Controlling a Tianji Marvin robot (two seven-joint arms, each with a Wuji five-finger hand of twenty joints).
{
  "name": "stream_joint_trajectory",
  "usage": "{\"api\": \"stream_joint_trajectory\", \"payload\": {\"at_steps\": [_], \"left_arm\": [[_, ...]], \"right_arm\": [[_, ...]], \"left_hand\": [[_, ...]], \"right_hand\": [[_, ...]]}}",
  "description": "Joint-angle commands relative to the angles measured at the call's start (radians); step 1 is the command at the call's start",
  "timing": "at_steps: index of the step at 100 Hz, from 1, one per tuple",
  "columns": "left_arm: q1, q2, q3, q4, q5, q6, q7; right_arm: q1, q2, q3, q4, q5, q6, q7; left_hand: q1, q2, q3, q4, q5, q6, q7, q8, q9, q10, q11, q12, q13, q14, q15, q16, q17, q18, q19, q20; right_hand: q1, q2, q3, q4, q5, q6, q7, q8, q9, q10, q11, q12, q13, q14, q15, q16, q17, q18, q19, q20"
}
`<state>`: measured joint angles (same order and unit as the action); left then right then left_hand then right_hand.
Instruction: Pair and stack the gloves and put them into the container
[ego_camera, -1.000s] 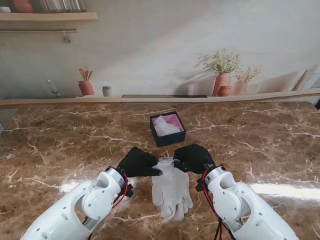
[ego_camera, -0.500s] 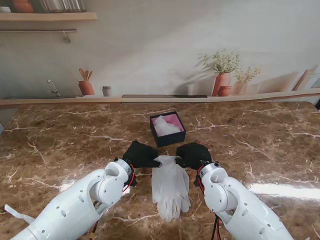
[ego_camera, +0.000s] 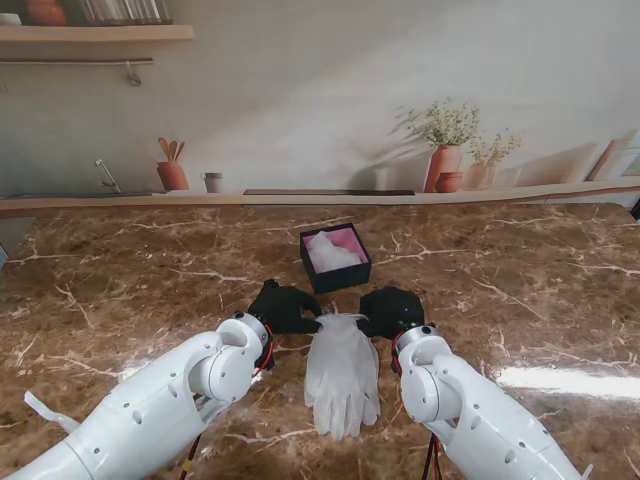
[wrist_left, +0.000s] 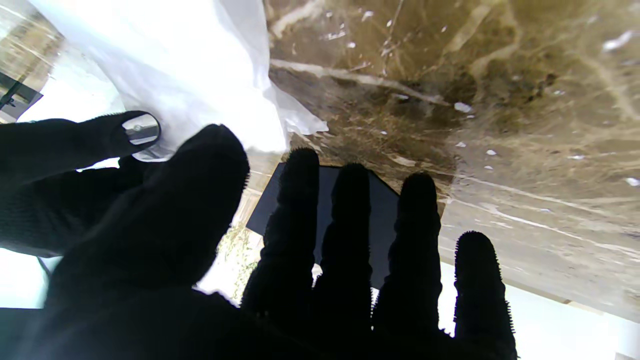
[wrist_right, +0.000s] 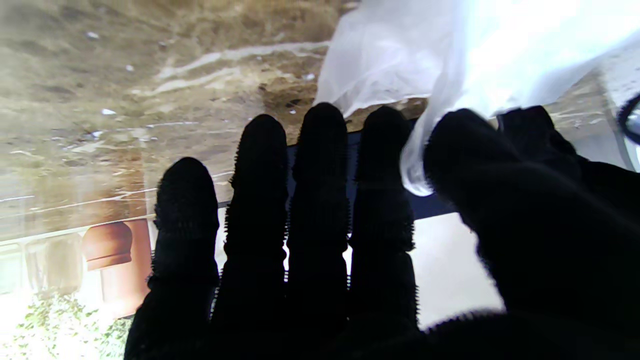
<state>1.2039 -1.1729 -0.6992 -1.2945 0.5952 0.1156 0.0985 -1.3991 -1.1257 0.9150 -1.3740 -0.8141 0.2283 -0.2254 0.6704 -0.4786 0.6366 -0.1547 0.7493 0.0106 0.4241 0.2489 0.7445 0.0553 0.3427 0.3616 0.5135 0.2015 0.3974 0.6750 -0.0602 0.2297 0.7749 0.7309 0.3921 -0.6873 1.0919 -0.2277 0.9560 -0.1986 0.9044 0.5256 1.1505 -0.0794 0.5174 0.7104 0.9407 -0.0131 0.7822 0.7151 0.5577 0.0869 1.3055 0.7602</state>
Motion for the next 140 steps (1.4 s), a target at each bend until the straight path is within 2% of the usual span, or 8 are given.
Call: {"api": "stream_joint_trajectory", "payload": {"at_steps": [1,5,14,58,87,113,129,140], "left_arm": [[0.014,0.005,-0.011,-0.014,-0.001,0.008,-0.012],[0.025,0.008,-0.023,-0.026,-0.001,0.010,-0.018],[0.056,0.014,-0.058,-0.056,0.005,0.002,-0.012],[0.275,0.040,-0.267,-0.284,0.083,-0.058,0.044],[0.339,0.050,-0.333,-0.346,0.116,-0.093,0.040],[0.352,0.047,-0.351,-0.346,0.122,-0.106,0.068],[0.356,0.046,-0.356,-0.341,0.121,-0.114,0.079],[0.363,0.044,-0.362,-0.339,0.122,-0.118,0.090]], "right_arm": [[-0.011,0.004,0.008,-0.008,-0.004,0.017,0.050],[-0.017,0.007,0.013,-0.018,-0.010,0.021,0.063],[-0.033,0.008,0.030,-0.033,-0.022,0.019,0.052],[0.043,-0.002,-0.054,0.003,-0.052,0.045,0.010],[0.135,-0.008,-0.198,0.084,-0.068,0.137,0.036],[0.169,-0.006,-0.283,0.108,-0.061,0.202,0.101],[0.171,-0.010,-0.309,0.124,-0.056,0.194,0.088],[0.166,-0.013,-0.316,0.129,-0.049,0.189,0.077]], "left_hand": [[-0.038,0.022,0.031,0.033,-0.062,0.027,-0.079,-0.017,-0.096,-0.007,-0.026,-0.023,-0.057,-0.031,-0.053,-0.040,-0.017,-0.040,-0.070,-0.043],[-0.040,0.025,0.028,0.034,-0.096,0.029,-0.112,-0.028,-0.142,-0.009,-0.031,-0.036,-0.082,-0.040,-0.080,-0.066,-0.014,-0.056,-0.111,-0.068],[-0.048,0.026,0.015,0.036,-0.137,0.019,-0.148,-0.040,-0.205,-0.015,-0.037,-0.065,-0.124,-0.053,-0.125,-0.118,-0.005,-0.086,-0.171,-0.115],[-0.064,0.041,-0.058,0.042,-0.138,0.001,-0.151,-0.042,-0.239,-0.022,-0.050,-0.095,-0.162,-0.099,-0.179,-0.184,-0.014,-0.086,-0.267,-0.176],[-0.054,0.045,-0.082,0.045,-0.122,-0.005,-0.143,-0.038,-0.235,-0.028,-0.060,-0.096,-0.163,-0.110,-0.195,-0.193,-0.020,-0.083,-0.312,-0.168],[-0.049,0.050,-0.098,0.047,-0.108,-0.012,-0.133,-0.033,-0.233,-0.032,-0.064,-0.096,-0.159,-0.114,-0.201,-0.197,-0.020,-0.076,-0.334,-0.151],[-0.048,0.055,-0.107,0.048,-0.100,-0.017,-0.127,-0.030,-0.233,-0.033,-0.067,-0.097,-0.159,-0.115,-0.203,-0.198,-0.021,-0.073,-0.345,-0.143],[-0.047,0.057,-0.111,0.049,-0.096,-0.018,-0.123,-0.028,-0.231,-0.034,-0.068,-0.097,-0.159,-0.114,-0.204,-0.199,-0.022,-0.069,-0.351,-0.138]], "right_hand": [[-0.057,0.025,-0.044,0.034,-0.062,0.038,-0.167,-0.011,-0.068,0.005,-0.052,-0.067,-0.033,-0.004,-0.048,-0.039,-0.028,-0.017,-0.014,-0.028],[-0.103,0.073,-0.067,0.125,-0.086,0.079,-0.416,0.111,-0.143,0.009,-0.094,-0.106,-0.052,-0.009,-0.084,-0.057,-0.038,-0.022,-0.032,-0.033],[-0.129,0.083,-0.135,0.134,-0.202,0.111,-0.535,0.094,-0.257,0.012,-0.149,-0.151,-0.099,-0.011,-0.156,-0.089,-0.070,-0.022,-0.089,-0.050],[-0.015,-0.106,-0.062,0.087,-0.273,0.141,-0.549,0.050,-0.335,0.029,-0.206,-0.303,-0.033,0.036,-0.430,-0.285,0.015,0.023,-0.173,-0.161],[-0.013,-0.203,0.006,0.055,-0.369,0.183,-0.618,-0.042,-0.354,0.033,-0.180,-0.321,0.040,-0.028,-0.223,-0.129,0.054,-0.037,0.003,-0.058],[-0.034,-0.276,0.039,0.035,-0.310,0.147,-0.564,-0.063,-0.215,-0.082,0.212,0.079,-0.065,-0.044,-0.016,0.024,-0.038,-0.017,-0.079,-0.040],[-0.005,-0.344,0.068,0.026,-0.063,-0.015,-0.286,0.162,-0.229,-0.095,0.283,0.325,-0.211,-0.055,0.072,0.121,-0.096,-0.007,-0.126,-0.025],[0.075,-0.384,0.019,-0.158,0.006,-0.128,-0.047,0.229,-0.389,-0.061,0.122,0.253,-0.348,-0.050,-0.054,0.046,-0.112,-0.019,-0.133,-0.012]]}}
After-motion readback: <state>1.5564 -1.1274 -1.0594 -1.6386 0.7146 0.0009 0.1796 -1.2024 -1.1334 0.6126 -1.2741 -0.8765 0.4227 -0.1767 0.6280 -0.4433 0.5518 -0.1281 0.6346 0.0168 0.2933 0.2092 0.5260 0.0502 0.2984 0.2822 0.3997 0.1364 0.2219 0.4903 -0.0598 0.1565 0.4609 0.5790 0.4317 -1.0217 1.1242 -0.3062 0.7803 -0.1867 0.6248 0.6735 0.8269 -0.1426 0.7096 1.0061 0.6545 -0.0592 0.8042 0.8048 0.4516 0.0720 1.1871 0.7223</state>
